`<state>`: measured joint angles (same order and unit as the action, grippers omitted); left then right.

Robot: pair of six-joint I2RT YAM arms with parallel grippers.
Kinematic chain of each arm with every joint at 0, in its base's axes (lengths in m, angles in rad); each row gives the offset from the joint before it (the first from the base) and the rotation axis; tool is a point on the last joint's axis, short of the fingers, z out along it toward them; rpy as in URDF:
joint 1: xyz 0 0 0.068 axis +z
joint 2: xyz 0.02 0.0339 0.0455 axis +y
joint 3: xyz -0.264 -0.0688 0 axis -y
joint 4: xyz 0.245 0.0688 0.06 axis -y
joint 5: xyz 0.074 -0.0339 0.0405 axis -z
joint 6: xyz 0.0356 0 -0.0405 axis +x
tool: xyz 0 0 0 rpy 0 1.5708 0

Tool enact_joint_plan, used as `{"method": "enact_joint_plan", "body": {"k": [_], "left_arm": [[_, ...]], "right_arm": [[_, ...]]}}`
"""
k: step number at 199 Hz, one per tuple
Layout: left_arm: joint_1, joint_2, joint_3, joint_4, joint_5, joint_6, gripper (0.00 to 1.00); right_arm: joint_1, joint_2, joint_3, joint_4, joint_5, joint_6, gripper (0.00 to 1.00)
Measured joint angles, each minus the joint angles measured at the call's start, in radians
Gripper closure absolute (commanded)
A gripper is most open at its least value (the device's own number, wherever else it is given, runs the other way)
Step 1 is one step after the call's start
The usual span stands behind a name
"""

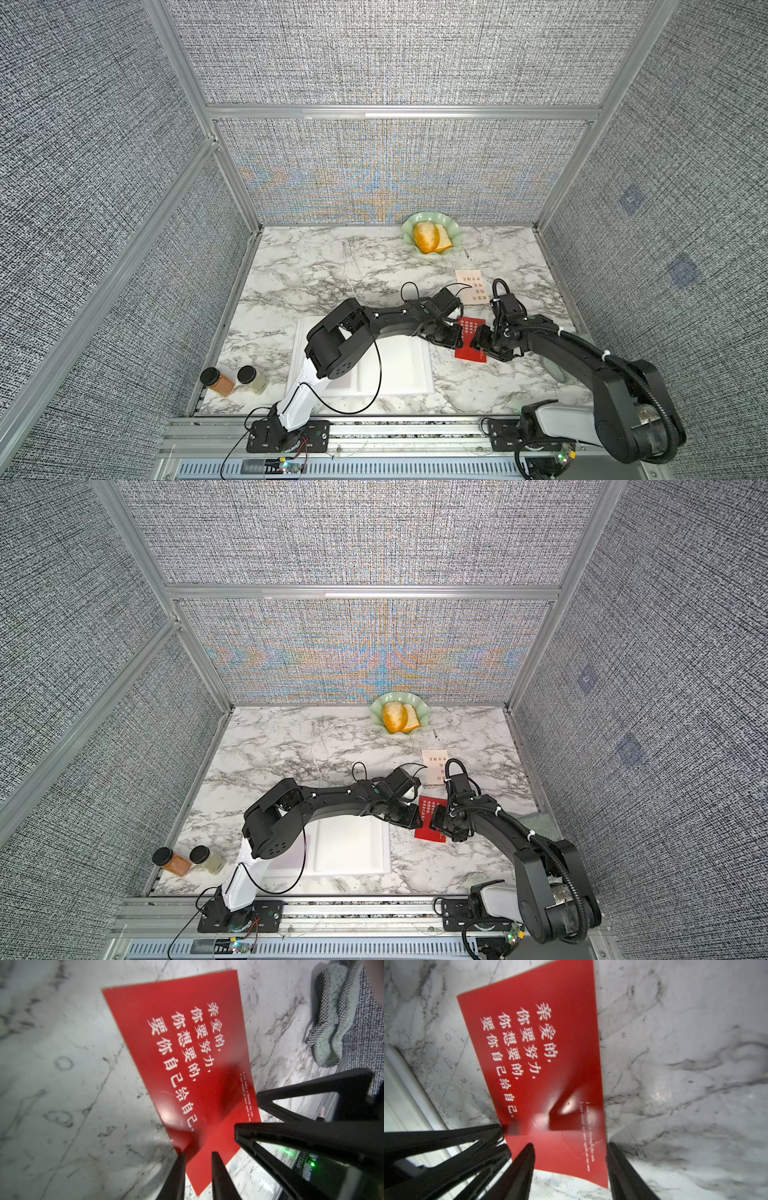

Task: Place the photos into the photo albums
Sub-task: Pick up the photo at the center of the board.

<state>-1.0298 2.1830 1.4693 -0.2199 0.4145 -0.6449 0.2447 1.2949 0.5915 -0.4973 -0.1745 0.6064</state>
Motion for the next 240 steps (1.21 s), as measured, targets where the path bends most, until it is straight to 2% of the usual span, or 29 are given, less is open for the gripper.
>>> {"method": "enact_joint_plan", "body": {"k": [75,153,240], "left_arm": [[0.004,0.003,0.002,-0.001,0.011,-0.001,0.75],[0.016,-0.001,-0.016,0.014,0.035,0.005,0.75],[0.049,-0.026,-0.079,0.072,0.070,0.017,0.76]], "right_arm": [[0.003,-0.062,0.009,0.000,-0.017,0.027,0.42],[0.004,-0.134,0.009,0.010,-0.089,0.048,0.42],[0.006,-0.277,-0.031,0.010,-0.111,0.108,0.50]]}}
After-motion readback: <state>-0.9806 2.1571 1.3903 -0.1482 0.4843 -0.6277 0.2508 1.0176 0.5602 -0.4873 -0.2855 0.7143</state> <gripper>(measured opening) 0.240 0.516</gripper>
